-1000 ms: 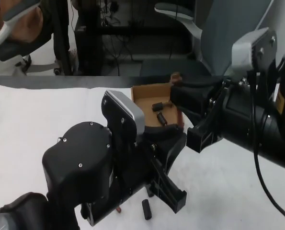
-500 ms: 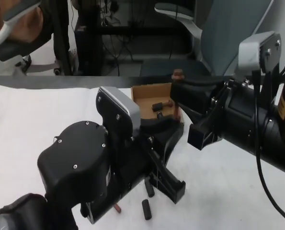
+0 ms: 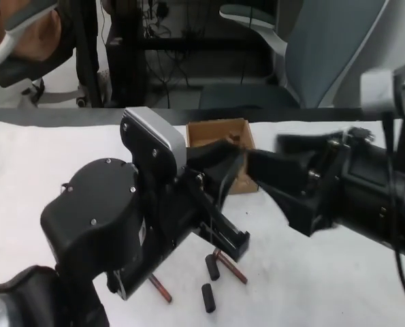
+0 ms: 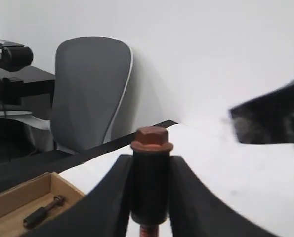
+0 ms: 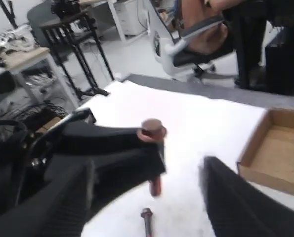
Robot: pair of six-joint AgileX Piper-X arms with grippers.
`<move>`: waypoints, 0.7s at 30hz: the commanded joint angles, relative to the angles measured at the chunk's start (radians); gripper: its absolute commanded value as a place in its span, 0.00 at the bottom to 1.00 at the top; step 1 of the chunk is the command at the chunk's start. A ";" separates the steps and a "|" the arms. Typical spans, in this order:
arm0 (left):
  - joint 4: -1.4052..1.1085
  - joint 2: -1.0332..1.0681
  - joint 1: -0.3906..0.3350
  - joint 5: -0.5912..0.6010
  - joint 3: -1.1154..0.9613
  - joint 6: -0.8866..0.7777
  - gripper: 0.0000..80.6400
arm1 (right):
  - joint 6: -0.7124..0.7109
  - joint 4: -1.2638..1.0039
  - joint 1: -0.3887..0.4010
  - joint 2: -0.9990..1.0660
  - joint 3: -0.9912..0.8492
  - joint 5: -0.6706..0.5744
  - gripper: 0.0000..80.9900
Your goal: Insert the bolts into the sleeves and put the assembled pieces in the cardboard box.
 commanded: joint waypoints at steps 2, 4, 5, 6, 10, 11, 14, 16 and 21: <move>0.067 0.002 0.083 0.016 -0.031 0.002 0.02 | 0.086 0.250 0.001 -0.028 -0.001 0.052 0.68; 0.183 0.017 0.134 0.086 -0.066 -0.002 0.02 | 0.158 0.329 0.001 -0.004 -0.001 0.030 0.68; 0.240 0.032 0.162 0.128 -0.091 -0.002 0.02 | 0.195 0.351 0.001 0.016 -0.001 0.018 0.68; 0.291 0.052 0.187 0.156 -0.120 -0.002 0.02 | 0.215 0.358 0.001 0.040 -0.001 0.000 0.68; 0.391 0.162 0.259 0.176 -0.248 -0.002 0.02 | 0.240 0.348 0.001 0.158 -0.014 -0.082 0.68; 0.392 0.200 0.273 0.191 -0.283 -0.002 0.02 | 0.240 0.348 0.001 0.193 -0.024 -0.106 0.68; 0.389 0.316 0.305 0.241 -0.397 -0.002 0.02 | 0.240 0.343 0.001 0.285 -0.062 -0.153 0.68; 0.391 0.405 0.316 0.253 -0.483 -0.002 0.02 | 0.230 0.343 0.001 0.346 -0.093 -0.159 0.68; 0.467 0.601 0.319 0.331 -0.688 -0.047 0.02 | 0.207 0.343 0.012 0.473 -0.182 -0.205 0.68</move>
